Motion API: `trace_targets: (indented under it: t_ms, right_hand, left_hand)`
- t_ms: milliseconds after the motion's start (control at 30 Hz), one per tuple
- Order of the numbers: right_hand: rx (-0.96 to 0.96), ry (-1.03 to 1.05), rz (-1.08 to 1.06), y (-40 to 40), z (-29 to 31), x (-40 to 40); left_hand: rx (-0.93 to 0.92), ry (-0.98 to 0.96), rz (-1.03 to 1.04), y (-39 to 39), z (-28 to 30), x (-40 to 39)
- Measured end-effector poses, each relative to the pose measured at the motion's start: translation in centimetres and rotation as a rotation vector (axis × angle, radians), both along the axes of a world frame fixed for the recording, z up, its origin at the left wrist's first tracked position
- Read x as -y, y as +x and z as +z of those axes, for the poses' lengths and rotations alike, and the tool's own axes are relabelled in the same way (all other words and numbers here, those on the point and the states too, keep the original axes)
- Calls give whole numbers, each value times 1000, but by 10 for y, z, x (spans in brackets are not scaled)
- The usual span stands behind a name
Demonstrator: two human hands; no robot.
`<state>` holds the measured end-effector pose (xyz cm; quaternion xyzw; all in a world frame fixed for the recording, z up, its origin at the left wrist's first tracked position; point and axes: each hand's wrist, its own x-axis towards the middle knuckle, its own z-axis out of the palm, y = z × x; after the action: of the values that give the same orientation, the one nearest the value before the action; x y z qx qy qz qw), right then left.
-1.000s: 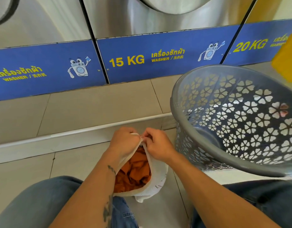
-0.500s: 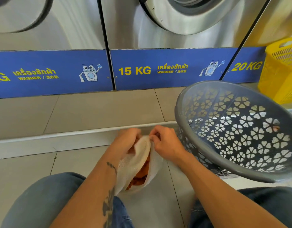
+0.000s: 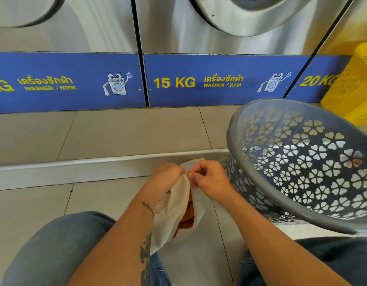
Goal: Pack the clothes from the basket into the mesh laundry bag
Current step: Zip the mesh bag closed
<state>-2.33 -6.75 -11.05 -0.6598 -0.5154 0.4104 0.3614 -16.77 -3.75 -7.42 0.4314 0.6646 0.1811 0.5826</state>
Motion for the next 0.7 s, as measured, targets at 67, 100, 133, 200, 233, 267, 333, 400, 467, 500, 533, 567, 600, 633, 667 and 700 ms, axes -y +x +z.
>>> trace_targets:
  t_ms: [67,100,133,200,233,267,333,400,467,500,533,567,600,633,667,700]
  right_hand:
    - [47,11,8,-4,1,1]
    - [76,11,20,-6,0,2]
    - [113,2,39,-7,0,5]
    - [163,-45,72,-6,-3,13]
    - [170,-75,83,-4,-7,16]
    - [175,-101,95,-2,-9,20]
    - [179,-141,119,2,-13,24]
    - [155,-161,111,3,-13,25]
    - [88,-181,42,3,-12,24]
    - [45,-193,-4,2,-12,24]
    - [7,-201,-39,2,-10,23]
    - [-24,-202,-60,2,-10,23]
    - [-43,-204,-66,0,-9,24]
    - [-56,-205,-67,-3,-10,25]
    - [-56,-208,-65,-6,-11,26]
    - [-51,-213,-66,-10,-14,27]
  left_hand:
    - [-1,68,75,-1,-2,-2]
    - [9,96,127,-3,-4,-5]
    - [23,119,186,-6,-5,-7]
    - [14,151,273,-13,-8,-14]
    - [-12,165,277,-15,-11,-16]
    - [-37,179,269,-17,-13,-18]
    - [-64,219,260,-16,-16,-19]
    - [-69,250,268,-15,-18,-19]
    - [-92,275,213,-13,-16,-17]
    - [-111,271,150,-12,-14,-15]
    - [-130,249,74,-10,-13,-11]
    - [-155,217,-16,-8,-13,-7]
    - [-193,197,-121,-6,-14,-1]
    - [-254,183,-221,-4,-16,4]
    - [-327,185,-285,-4,-19,7]
    - [-377,212,-283,-4,-23,7]
